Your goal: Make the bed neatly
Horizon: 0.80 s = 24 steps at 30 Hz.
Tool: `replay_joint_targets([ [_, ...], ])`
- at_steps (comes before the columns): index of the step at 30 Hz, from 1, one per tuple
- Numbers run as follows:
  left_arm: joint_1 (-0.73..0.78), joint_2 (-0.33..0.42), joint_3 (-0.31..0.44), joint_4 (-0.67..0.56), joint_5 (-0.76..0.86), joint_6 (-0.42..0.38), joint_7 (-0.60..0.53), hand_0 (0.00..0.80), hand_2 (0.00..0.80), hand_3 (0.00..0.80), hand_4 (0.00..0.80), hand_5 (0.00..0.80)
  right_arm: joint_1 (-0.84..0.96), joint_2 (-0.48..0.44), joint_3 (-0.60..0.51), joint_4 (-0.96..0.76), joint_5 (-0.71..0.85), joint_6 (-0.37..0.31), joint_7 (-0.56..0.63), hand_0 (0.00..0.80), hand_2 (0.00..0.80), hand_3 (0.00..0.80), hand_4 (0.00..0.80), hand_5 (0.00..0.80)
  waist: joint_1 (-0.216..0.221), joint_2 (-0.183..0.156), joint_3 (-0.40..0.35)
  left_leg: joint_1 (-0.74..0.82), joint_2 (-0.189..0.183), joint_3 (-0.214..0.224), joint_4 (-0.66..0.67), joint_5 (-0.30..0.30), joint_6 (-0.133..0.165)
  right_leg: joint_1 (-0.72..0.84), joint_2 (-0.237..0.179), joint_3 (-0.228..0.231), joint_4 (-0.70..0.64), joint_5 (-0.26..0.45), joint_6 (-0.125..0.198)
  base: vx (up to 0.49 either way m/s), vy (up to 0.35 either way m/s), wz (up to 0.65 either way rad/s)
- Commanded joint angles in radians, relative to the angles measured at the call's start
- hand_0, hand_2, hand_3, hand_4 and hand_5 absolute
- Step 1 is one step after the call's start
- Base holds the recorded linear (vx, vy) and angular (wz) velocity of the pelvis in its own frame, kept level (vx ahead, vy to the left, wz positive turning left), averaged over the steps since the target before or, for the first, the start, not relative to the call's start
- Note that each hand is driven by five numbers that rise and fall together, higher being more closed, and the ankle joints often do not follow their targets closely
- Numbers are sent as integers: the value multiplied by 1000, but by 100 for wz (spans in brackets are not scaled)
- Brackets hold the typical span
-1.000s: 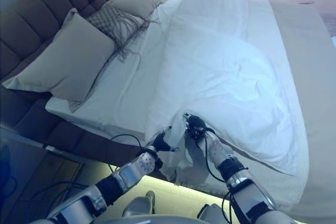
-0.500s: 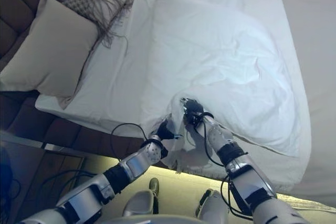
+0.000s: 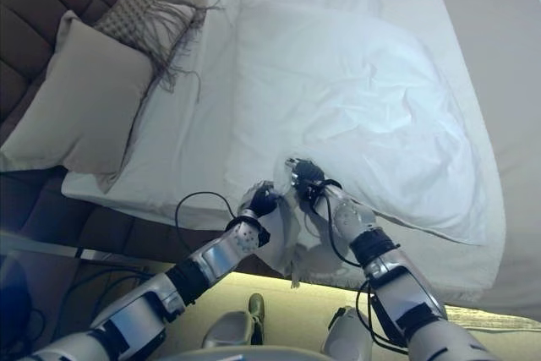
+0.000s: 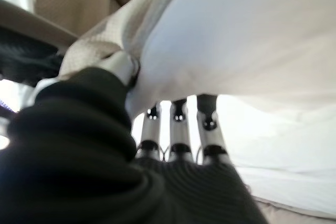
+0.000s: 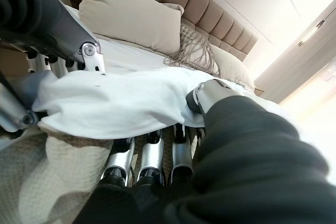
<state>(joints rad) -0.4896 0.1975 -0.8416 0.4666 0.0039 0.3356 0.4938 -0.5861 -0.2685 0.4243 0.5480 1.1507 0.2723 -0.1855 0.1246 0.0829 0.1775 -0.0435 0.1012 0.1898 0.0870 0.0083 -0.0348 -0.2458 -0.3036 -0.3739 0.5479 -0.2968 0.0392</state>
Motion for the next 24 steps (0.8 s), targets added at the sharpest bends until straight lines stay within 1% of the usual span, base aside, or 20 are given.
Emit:
replay_joint_targets([
  [1, -71, -41, -9, -11, -25, -56, -18, 800, 800, 800, 800, 800, -132, 67, -38, -94, -3, -31, 14, 800, 800, 800, 800, 800, 8, -41, 1, -19, 1, -7, -60, 60, -40, 203, -56, -47, -525, 449, 158, 71, 32, 3],
  [5, -54, -33, -4, -10, -14, -69, -18, 800, 800, 800, 800, 800, -102, 79, -36, -90, -15, -4, -18, 800, 800, 800, 800, 800, 12, -44, -14, 3, 1, 0, -71, 60, -39, 234, -54, -57, -537, 449, 158, 49, 6, 3],
  [6, -51, -29, -1, -12, -1, -70, -13, 800, 800, 800, 800, 800, -91, 85, -32, -83, -21, -3, -36, 380, 380, 380, 380, 380, 15, -49, -17, 9, 4, 1, -71, 58, -39, 241, -52, -59, -538, 447, 157, 38, -51, 2],
  [7, -48, -25, 2, -8, 16, -71, -11, 800, 800, 800, 800, 800, -80, 90, -28, -75, -22, -5, -38, 0, 0, 0, 0, 0, 17, -54, -21, 15, 6, 1, -72, 57, -39, 249, -50, -60, -540, 447, 156, 49, -66, 4],
  [9, -38, -14, 8, -5, 36, -48, 2, 800, 800, 800, 800, 800, -49, 97, -14, -73, -7, -8, -36, 0, 0, 0, 0, 0, 22, -64, -29, 27, 12, 1, -67, 53, -41, 266, -46, -66, -541, 446, 155, 60, -78, 8],
  [11, -19, -1, 12, -1, 22, -15, 32, 800, 800, 800, 800, 800, -2, 108, 5, -91, 10, -18, -33, 0, 0, 0, 0, 0, 23, -74, -39, 37, 19, 1, -64, 52, -43, 279, -42, -68, -541, 443, 155, 65, -81, 4],
  [12, -5, 3, 17, 6, 16, -12, 50, 800, 800, 800, 800, 800, 21, 113, 10, -99, 19, -23, -31, 0, 0, 0, 0, 0, 24, -79, -43, 46, 22, 1, -66, 52, -43, 287, -37, -68, -541, 440, 154, 65, -74, -1],
  [14, 29, 12, 35, 9, 11, -29, 95, 800, 800, 800, 800, 800, 74, 127, 28, -123, 45, -32, -9, 0, 0, 0, 0, 0, 26, -87, -50, 65, 28, 6, -73, 54, -43, 307, -28, -71, -545, 435, 152, 64, -69, -3],
  [17, 87, 30, 63, 7, 22, -61, 150, 800, 800, 800, 800, 800, 176, 141, 39, -156, 103, -71, 55, 0, 0, 0, 0, 0, 30, -97, -62, 96, 35, 14, -91, 55, -45, 338, -15, -78, -559, 432, 151, 59, -63, -2],
  [20, 144, 57, 112, 1, 44, -95, 181, 800, 800, 800, 800, 800, 269, 143, 35, -187, 117, -89, 106, 0, 0, 0, 0, 0, 30, -105, -69, 121, 42, 19, -102, 57, -48, 358, -8, -78, -565, 431, 150, 45, -54, 5],
  [24, 211, 103, 203, -2, 67, -140, 204, 800, 800, 800, 800, 800, 407, 115, 12, -231, 74, -69, 215, 0, 0, 0, 0, 0, 19, -109, -74, 138, 48, 27, -105, 57, -52, 367, -7, -74, -561, 429, 154, 16, -19, 1],
])
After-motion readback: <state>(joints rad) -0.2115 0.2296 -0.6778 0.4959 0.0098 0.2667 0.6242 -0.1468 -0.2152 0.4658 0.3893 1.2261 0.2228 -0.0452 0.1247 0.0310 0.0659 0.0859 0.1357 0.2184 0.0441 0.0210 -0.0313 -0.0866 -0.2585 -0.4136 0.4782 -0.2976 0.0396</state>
